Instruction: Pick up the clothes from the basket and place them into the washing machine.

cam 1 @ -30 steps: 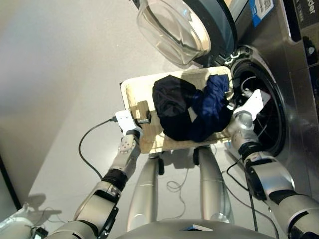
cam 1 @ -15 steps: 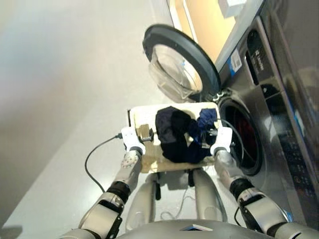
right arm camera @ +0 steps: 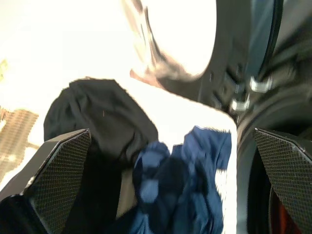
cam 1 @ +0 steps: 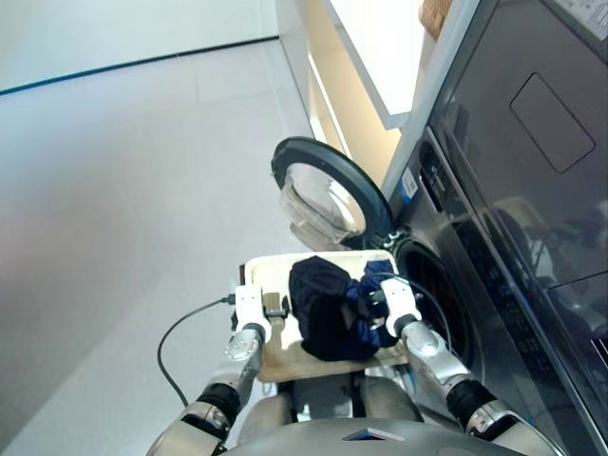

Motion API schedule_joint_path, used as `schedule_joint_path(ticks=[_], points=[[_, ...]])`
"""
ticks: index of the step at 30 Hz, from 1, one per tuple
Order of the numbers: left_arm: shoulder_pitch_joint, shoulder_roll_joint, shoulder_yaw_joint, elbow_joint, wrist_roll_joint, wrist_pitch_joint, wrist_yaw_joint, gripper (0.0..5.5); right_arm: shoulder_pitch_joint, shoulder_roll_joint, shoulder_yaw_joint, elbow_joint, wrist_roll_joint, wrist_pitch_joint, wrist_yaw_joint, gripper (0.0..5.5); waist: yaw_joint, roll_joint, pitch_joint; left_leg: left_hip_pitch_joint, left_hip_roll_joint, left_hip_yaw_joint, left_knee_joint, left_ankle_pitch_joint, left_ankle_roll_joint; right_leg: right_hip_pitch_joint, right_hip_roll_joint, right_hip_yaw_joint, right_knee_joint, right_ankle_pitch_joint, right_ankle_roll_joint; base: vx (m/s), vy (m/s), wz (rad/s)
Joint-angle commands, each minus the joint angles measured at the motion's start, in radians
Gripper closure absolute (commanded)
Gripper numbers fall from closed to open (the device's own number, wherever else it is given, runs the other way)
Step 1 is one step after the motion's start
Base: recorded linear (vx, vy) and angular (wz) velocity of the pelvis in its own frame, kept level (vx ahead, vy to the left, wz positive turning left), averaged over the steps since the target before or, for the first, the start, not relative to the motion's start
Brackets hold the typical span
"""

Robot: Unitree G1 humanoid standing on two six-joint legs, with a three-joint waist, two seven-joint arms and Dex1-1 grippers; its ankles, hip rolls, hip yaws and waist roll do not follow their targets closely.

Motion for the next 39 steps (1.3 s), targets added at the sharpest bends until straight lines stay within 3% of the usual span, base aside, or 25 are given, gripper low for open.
schedule_joint_path(ticks=[1, 4, 7, 16, 21, 22, 23, 26, 28, 39], points=[[-0.122, -0.016, 0.025, 0.063, 0.057, -0.018, 0.021, 0.00, -0.044, 0.005, 0.027, -0.094, -0.027, -0.041, 0.002, 0.00, -0.013, -0.046, 0.047, 0.016, -0.049, 0.048, 0.023, -0.055, 0.000, 0.017, -0.017, 0.025, -0.039, -0.016, 0.098, -0.078, -0.009, -0.203], [-0.197, -0.018, 0.012, 0.067, 0.050, -0.022, 0.048, 0.00, -0.096, -0.006, 0.036, -0.159, -0.010, -0.052, -0.012, 0.00, -0.026, -0.052, 0.107, -0.069, -0.043, 0.051, 0.111, -0.073, 0.005, -0.086, -0.013, 0.028, 0.066, -0.036, 0.088, -0.175, -0.013, -0.181], [-0.241, -0.018, 0.008, 0.074, 0.044, -0.022, 0.064, 0.00, -0.130, -0.012, 0.048, -0.188, -0.006, -0.057, -0.017, 0.00, -0.036, -0.061, 0.127, -0.160, -0.040, 0.050, 0.220, -0.112, 0.009, -0.168, -0.010, 0.033, 0.153, -0.060, 0.080, -0.040, -0.009, -0.025], [-0.349, -0.018, -0.006, 0.077, 0.021, -0.028, 0.116, 0.00, -0.263, -0.001, 0.072, -0.203, -0.029, -0.065, -0.068, 0.00, -0.054, -0.056, 0.160, -0.356, -0.033, 0.049, 0.322, -0.134, 0.005, -0.357, -0.007, 0.039, 0.228, -0.069, 0.077, -0.014, -0.002, -0.001], [-0.400, -0.003, 0.001, 0.082, 0.006, -0.028, 0.134, 0.00, -0.316, -0.003, 0.069, -0.249, -0.029, -0.079, -0.090, 0.00, -0.067, -0.058, 0.174, -0.477, -0.020, 0.051, 0.398, -0.154, 0.010, -0.467, -0.005, 0.047, 0.278, -0.071, 0.072, -0.024, -0.003, 0.003], [-0.412, -0.001, 0.002, 0.084, 0.004, -0.028, 0.138, 0.00, -0.328, 0.000, 0.069, -0.250, -0.027, -0.081, -0.094, 0.00, -0.068, -0.057, 0.176, -0.504, -0.017, 0.047, 0.413, -0.160, 0.012, -0.495, -0.001, 0.049, 0.290, -0.073, 0.070, 0.054, -0.013, 0.003], [-0.426, 0.004, 0.003, 0.083, 0.003, -0.028, 0.143, 0.00, -0.341, -0.002, 0.067, -0.264, -0.028, -0.083, -0.097, 0.00, -0.067, -0.050, 0.180, -0.525, -0.009, 0.037, 0.442, -0.199, 0.009, -0.517, 0.008, 0.049, 0.321, -0.106, 0.073, 0.055, -0.019, -0.009], [-0.466, 0.018, 0.003, 0.081, -0.003, -0.029, 0.152, 0.00, -0.367, -0.002, 0.068, -0.268, -0.037, -0.087, -0.112, 0.00, -0.076, -0.047, 0.183, -0.610, -0.007, 0.033, 0.496, -0.217, 0.013, -0.593, 0.010, 0.055, 0.356, -0.113, 0.068, 0.000, 0.000, 0.000], [-0.507, 0.045, 0.024, 0.092, -0.021, -0.026, 0.159, 0.00, -0.396, -0.001, 0.067, -0.291, -0.043, -0.092, -0.116, 0.00, -0.084, -0.047, 0.187, -0.684, -0.002, 0.034, 0.557, -0.238, 0.019, -0.662, 0.021, 0.063, 0.399, -0.125, 0.062, 0.000, 0.000, 0.000], [-0.653, 0.123, 0.068, 0.156, -0.078, -0.003, 0.161, 0.00, -0.444, 0.016, 0.063, -0.340, -0.007, -0.110, -0.113, 0.00, -0.105, -0.047, 0.186, -0.870, 0.012, 0.023, 0.666, -0.282, 0.042, -0.843, 0.047, 0.076, 0.483, -0.144, 0.056, 0.002, 0.001, -0.017]])
